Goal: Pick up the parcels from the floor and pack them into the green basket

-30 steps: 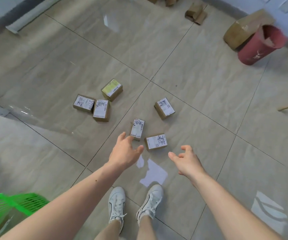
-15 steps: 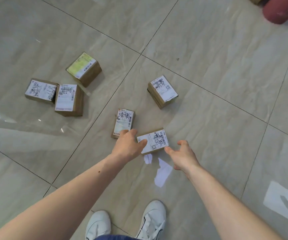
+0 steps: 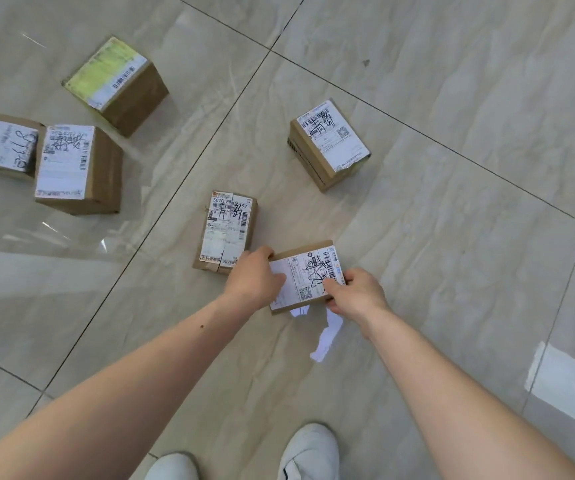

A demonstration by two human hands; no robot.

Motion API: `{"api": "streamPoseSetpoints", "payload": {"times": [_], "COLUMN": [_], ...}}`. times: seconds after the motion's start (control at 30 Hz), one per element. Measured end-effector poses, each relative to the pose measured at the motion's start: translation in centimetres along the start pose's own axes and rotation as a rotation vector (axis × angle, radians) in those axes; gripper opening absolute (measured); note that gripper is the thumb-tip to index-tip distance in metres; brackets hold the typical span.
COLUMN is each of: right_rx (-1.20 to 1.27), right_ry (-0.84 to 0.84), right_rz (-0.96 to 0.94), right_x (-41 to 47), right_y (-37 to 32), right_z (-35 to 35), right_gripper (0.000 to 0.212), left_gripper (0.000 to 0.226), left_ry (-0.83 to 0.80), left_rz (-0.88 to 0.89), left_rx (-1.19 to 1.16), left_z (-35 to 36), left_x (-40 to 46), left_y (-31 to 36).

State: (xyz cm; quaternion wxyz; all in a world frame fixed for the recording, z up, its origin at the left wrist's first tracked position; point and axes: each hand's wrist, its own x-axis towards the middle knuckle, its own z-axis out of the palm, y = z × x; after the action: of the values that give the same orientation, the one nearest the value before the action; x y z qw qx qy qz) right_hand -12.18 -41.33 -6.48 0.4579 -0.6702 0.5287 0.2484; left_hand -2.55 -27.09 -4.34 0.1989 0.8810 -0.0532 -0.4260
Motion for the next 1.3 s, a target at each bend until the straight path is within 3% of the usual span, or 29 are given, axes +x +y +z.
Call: {"api": "streamPoseSetpoints", "payload": {"times": [0.2,0.5,0.73,0.9,1.07,1.3], "right_rx": [0.019,0.038,-0.066,-0.125,-0.23,-0.384], "right_ry": [0.044,0.11,0.147,0.134,0.083,-0.078], "right_rz": [-0.048,-0.208,-0.404,-0.539,-0.678,-0.854], "right_x": [-6.4,-23.7,-36.6,-43.1,-47.7,-54.8], "right_y": [-3.8,-14.5,-22.8,-26.1,-27.5,-26.7], "right_z": [-2.6,-10.1,-13.9,-13.5,-10.6,-4.6], "right_gripper": [0.027,0.022,0.038,0.048,0.052,0.062], "left_gripper": [0.046,0.041,0.046,0.041,0.047,0.036], "left_ry": [0.068,0.195,0.24,0.254,0.303,0.42], "left_rz": [0.008,-0.033,-0.036,-0.071,-0.073,-0.168], "left_rx": [-0.084,-0.226,-0.215,-0.239,-0.48,-0.807], "left_z": [-5.0,-17.9,-28.2,-32.4,-33.8,-32.5], "left_x": [-6.0,-19.8,-29.6,-35.1,-40.1,-47.7], "left_y": [2.8,8.6,10.8,9.0,5.4,-2.3]}}
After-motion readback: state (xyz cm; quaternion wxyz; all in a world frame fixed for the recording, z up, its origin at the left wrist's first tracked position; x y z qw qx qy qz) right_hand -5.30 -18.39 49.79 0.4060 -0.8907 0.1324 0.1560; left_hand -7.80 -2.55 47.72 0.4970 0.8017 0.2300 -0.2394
